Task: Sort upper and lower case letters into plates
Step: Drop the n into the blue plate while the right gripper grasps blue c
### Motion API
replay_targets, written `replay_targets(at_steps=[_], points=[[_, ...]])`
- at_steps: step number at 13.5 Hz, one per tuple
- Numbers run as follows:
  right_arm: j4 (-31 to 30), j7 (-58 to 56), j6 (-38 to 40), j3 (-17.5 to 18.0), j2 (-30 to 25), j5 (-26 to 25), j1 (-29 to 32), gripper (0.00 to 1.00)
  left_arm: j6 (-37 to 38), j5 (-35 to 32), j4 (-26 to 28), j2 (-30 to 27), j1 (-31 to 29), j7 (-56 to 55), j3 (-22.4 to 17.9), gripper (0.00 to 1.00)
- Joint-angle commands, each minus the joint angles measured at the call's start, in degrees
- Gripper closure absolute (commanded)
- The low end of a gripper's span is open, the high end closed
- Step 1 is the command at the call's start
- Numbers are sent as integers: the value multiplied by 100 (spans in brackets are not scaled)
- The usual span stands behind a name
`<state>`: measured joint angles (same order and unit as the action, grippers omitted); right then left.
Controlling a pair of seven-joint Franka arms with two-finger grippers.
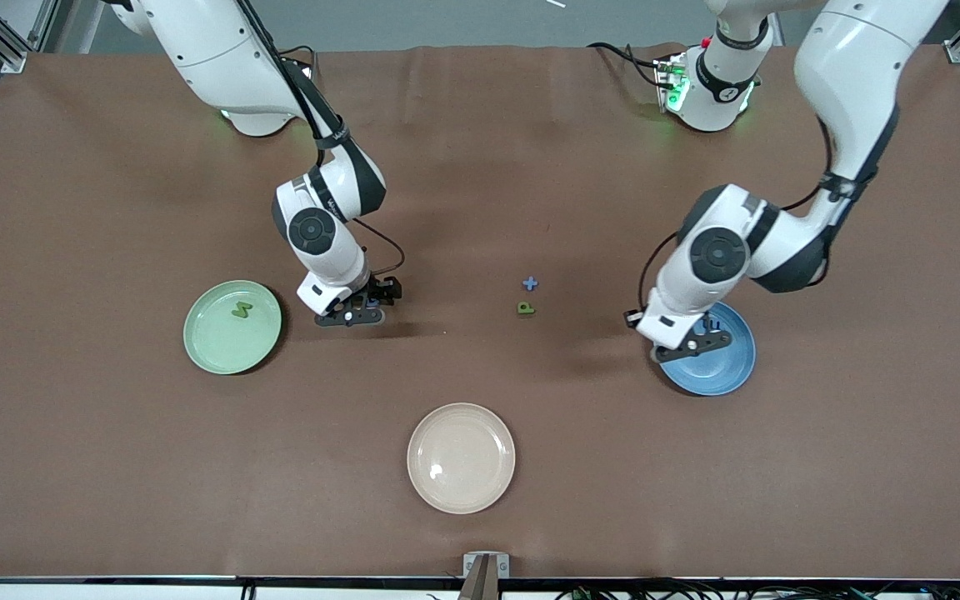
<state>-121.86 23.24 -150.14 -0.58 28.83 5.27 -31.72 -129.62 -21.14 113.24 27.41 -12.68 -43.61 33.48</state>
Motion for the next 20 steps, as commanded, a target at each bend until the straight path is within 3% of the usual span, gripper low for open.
replay_targets(at_steps=[1,4,8,9,12,13,18,20], points=[[-154,198,-51,-30,-62,-61,-150,29,-378,-75,672,-394,-567,711,124,98],[-154,189,-25,-30,-71,-70,-168,37,-879,-512,980,-316,-998,1065,115,97],[-154,189,-24,-30,-71,-70,-168,46,-1373,-820,1183,-87,-1000,996,106,96],[-154,189,-24,-30,-71,-70,-168,54,-1373,-900,1192,-52,-1000,986,97,96],[-154,216,45,-30,-97,-61,-89,92,-1382,-953,1227,45,-1008,986,89,95],[-120,311,150,-38,-141,-44,-89,98,-1399,-1015,1218,63,-1017,978,80,95],[258,164,843,-47,-395,-52,279,100,-1470,-1033,1209,151,-1052,977,80,94],[408,-606,1344,-47,-632,-35,840,100,-1470,-1033,1209,142,-1052,977,80,90]])
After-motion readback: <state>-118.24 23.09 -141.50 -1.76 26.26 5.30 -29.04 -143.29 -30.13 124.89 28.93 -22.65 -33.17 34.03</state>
